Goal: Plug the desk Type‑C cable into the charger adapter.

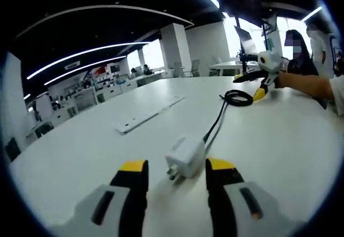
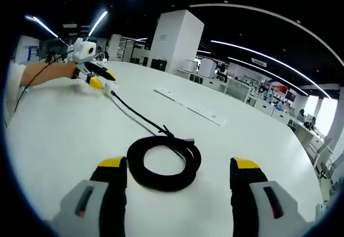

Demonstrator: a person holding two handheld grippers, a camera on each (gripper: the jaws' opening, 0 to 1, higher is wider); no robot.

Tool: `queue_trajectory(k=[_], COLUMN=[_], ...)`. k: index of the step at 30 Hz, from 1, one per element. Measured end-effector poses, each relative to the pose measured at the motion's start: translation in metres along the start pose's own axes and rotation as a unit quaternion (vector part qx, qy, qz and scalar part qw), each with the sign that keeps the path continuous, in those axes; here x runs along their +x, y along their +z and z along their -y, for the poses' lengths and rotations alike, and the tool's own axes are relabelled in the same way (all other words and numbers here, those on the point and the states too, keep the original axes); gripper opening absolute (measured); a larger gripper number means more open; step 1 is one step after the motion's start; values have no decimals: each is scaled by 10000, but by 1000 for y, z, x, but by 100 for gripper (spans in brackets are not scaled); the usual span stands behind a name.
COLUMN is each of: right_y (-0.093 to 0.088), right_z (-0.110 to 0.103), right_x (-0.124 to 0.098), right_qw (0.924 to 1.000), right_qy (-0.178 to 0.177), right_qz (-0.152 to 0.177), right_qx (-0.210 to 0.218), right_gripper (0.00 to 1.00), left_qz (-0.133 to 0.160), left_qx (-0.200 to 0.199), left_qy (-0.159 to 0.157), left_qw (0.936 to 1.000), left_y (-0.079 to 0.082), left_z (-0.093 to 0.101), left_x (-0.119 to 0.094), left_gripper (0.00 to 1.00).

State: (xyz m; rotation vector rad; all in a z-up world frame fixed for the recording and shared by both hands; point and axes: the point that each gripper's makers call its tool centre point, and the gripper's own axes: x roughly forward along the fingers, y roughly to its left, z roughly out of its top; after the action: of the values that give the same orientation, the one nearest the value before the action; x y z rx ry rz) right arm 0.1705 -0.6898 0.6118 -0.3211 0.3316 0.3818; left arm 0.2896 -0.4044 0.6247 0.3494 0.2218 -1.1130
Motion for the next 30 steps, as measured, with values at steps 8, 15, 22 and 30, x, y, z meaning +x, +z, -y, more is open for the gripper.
queue_trajectory(k=[8, 15, 22, 30], right_y=[26, 46, 73, 94], right_z=[-8, -25, -47, -69], right_x=[-14, -26, -48, -73], right_qw=[9990, 9969, 9911, 9839], right_qy=[58, 169, 313, 432], right_qz=[413, 744, 1250, 1672], right_qx=[134, 211, 335, 456], right_gripper=[83, 85, 86, 90], left_qz=[341, 739, 1248, 1676], left_qx=[-107, -229, -192, -370], left_qy=[-52, -122, -151, -151], left_qw=[9993, 9969, 9919, 9850], left_y=[22, 45, 66, 81], left_z=[10, 25, 48, 66], left_x=[-18, -37, -62, -93], left_gripper=[46, 52, 57, 65])
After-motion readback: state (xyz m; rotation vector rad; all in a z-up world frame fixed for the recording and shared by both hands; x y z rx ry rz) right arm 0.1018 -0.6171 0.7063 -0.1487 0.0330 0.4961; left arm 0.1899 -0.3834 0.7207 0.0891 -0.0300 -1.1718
